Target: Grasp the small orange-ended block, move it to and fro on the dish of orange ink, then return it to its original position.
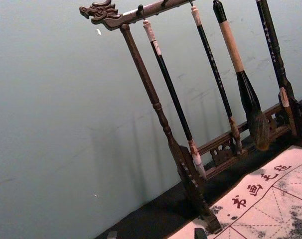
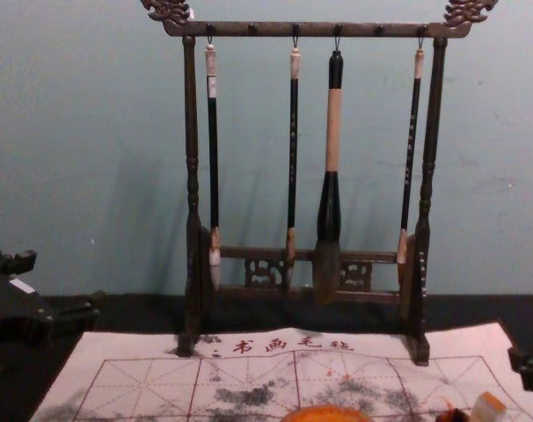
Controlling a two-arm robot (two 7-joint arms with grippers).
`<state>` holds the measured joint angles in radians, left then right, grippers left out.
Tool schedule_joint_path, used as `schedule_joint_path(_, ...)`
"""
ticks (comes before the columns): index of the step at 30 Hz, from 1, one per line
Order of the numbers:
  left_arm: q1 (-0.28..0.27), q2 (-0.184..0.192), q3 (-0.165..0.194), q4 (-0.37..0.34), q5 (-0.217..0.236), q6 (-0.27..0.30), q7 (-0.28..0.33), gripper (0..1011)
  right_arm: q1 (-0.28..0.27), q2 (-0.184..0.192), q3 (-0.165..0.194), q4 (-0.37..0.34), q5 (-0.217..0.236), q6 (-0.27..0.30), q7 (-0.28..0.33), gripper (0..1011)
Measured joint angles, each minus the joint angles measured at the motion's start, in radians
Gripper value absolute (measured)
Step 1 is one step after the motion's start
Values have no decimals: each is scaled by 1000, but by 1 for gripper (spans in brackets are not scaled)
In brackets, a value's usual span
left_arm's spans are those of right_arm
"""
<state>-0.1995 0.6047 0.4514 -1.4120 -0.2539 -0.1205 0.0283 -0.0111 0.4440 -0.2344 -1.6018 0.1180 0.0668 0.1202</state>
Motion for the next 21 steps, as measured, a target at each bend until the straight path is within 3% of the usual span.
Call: schedule_joint_path(21, 0, 0, 0, 0, 0, 0, 0, 1001, -1, 3, -2, -3, 2, 2, 2, 1003)
